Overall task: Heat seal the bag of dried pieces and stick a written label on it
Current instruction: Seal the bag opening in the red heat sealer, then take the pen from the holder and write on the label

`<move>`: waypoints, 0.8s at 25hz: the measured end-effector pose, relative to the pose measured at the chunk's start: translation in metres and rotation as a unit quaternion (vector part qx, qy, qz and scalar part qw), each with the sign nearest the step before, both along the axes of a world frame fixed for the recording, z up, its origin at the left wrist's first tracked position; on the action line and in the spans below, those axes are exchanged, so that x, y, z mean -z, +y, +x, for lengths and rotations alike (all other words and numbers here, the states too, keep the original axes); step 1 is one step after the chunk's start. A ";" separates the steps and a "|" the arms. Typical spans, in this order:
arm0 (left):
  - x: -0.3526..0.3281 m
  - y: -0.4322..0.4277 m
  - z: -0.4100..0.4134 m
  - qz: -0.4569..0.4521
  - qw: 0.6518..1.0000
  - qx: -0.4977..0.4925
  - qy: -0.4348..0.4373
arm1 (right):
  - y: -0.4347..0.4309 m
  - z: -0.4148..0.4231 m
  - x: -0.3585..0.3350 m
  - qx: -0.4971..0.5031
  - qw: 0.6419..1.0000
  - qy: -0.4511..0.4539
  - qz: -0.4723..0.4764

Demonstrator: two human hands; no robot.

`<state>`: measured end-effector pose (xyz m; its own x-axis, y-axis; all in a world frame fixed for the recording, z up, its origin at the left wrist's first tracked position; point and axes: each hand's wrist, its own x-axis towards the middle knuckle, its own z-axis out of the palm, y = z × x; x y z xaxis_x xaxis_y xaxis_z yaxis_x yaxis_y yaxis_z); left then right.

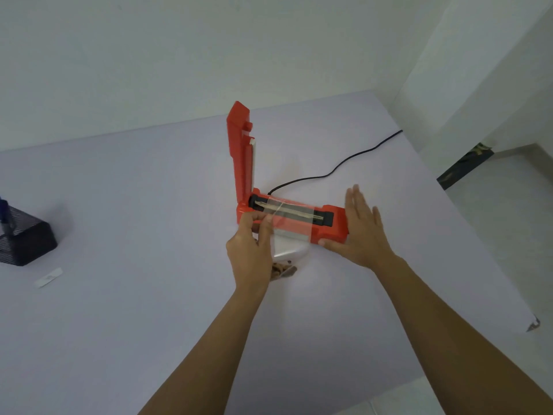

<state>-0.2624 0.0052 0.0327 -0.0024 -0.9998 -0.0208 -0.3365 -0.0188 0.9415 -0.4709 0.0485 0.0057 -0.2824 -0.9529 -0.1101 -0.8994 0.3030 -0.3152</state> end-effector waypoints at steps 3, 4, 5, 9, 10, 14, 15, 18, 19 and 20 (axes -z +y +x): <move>-0.001 -0.003 0.032 0.041 0.999 -0.034 -0.010 | 0.018 0.046 -0.008 0.033 0.965 -0.141 -0.218; 0.000 -0.004 0.044 0.049 0.998 -0.045 -0.013 | 0.025 0.068 -0.010 0.028 0.950 -0.222 -0.218; 0.002 -0.004 0.058 0.056 0.997 -0.056 -0.017 | 0.030 0.093 -0.009 0.016 0.939 -0.299 -0.170; 0.012 -0.002 0.114 0.080 0.992 -0.097 -0.031 | 0.039 0.178 0.014 -0.032 0.900 -0.433 0.018; 0.016 -0.001 0.132 0.086 0.989 -0.111 -0.035 | 0.036 0.199 0.018 -0.030 0.889 -0.456 0.020; 0.033 0.000 0.179 0.103 0.982 -0.152 -0.039 | 0.030 0.252 0.025 -0.008 0.869 -0.494 0.011; 0.037 -0.002 0.188 0.105 0.981 -0.157 -0.038 | 0.030 0.261 0.027 -0.002 0.872 -0.490 0.017; 0.046 -0.008 0.208 0.128 0.980 -0.145 -0.049 | 0.035 0.280 0.035 0.006 0.886 -0.462 0.042; 0.050 -0.010 0.213 0.139 0.980 -0.131 -0.063 | 0.036 0.284 0.039 0.010 0.895 -0.443 0.048; 0.054 -0.013 0.216 0.143 0.980 -0.113 -0.084 | 0.037 0.286 0.041 0.012 0.907 -0.418 0.052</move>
